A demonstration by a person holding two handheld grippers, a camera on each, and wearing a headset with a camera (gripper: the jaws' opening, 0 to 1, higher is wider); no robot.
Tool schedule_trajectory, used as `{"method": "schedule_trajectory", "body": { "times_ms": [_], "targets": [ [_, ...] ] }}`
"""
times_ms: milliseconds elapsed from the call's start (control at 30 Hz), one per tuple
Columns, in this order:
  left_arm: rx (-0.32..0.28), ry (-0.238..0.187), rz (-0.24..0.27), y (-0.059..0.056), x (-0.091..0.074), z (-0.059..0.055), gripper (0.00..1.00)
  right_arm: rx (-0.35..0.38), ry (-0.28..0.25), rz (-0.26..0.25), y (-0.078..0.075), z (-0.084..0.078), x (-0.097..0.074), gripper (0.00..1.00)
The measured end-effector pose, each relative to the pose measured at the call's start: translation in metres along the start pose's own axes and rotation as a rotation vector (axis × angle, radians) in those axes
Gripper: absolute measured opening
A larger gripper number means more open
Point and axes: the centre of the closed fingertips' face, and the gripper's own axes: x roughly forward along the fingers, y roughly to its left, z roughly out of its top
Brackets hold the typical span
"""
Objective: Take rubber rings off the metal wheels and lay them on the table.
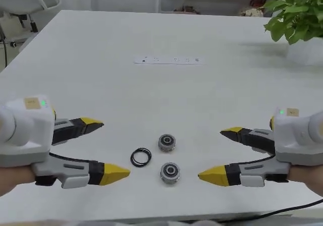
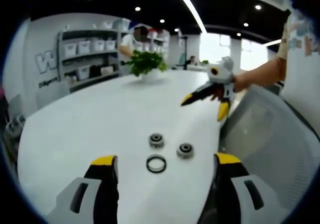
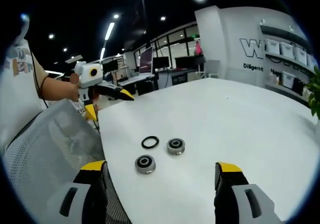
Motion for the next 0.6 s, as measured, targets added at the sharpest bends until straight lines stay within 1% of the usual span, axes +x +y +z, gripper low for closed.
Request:
{"method": "schedule_trajectory", "body": {
  "times_ms": [267,600],
  "targets": [
    [0.001,-0.007,0.004,-0.003,-0.001,0.003,0.80,-0.015,0.006,-0.002,0.009,0.000,-0.002,0.90],
    [-0.001,-0.008,0.017,-0.005,-0.007,0.001,0.81,0.001,-0.014,-0.020,0.011,0.000,-0.007,0.92]
  ]
}}
